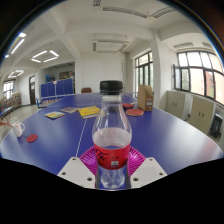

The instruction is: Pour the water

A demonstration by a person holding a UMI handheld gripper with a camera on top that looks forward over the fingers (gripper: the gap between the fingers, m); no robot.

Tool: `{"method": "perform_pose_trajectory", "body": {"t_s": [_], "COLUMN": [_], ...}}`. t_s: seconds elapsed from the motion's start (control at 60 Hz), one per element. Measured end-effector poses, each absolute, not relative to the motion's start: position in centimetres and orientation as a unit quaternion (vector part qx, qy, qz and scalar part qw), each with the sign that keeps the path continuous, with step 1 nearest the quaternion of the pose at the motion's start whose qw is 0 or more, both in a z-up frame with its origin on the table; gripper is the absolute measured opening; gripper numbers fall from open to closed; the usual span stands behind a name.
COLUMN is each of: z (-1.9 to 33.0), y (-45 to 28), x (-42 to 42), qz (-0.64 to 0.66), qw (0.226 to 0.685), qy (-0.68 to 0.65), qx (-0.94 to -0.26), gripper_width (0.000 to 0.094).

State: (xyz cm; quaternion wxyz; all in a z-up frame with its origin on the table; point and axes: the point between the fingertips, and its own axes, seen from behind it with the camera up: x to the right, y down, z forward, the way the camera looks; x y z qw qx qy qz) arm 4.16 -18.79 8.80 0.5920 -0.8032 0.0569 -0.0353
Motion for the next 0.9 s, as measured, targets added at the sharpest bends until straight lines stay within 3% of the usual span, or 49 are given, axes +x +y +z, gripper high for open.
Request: {"method": "perform_pose_trajectory", "body": {"t_s": [0.117, 0.267, 0.517, 0.65, 0.783, 0.833, 0.9], "z": [9.5, 12.9, 24.5, 34.7, 42.5, 44.6, 44.7], "y": [-19.4, -18.8, -13.5, -9.1, -3.9, -2.0, 0.5], "x": [4.5, 5.0, 3.1, -2.4, -14.1, -19.3, -26.6], "qz": [-0.044, -0.083, -0.251, -0.391, -0.524, -0.557, -0.59], "qw": [0.592, 0.602, 0.621, 0.619, 0.604, 0.594, 0.567], "qy": [0.062, 0.054, -0.009, -0.1, -0.243, -0.3, -0.381], "qx": [-0.802, -0.793, -0.743, -0.674, -0.549, -0.498, -0.431], "gripper_width": [0.0343, 0.0341, 0.0345, 0.0344, 0.0343, 0.0345, 0.0346]}}
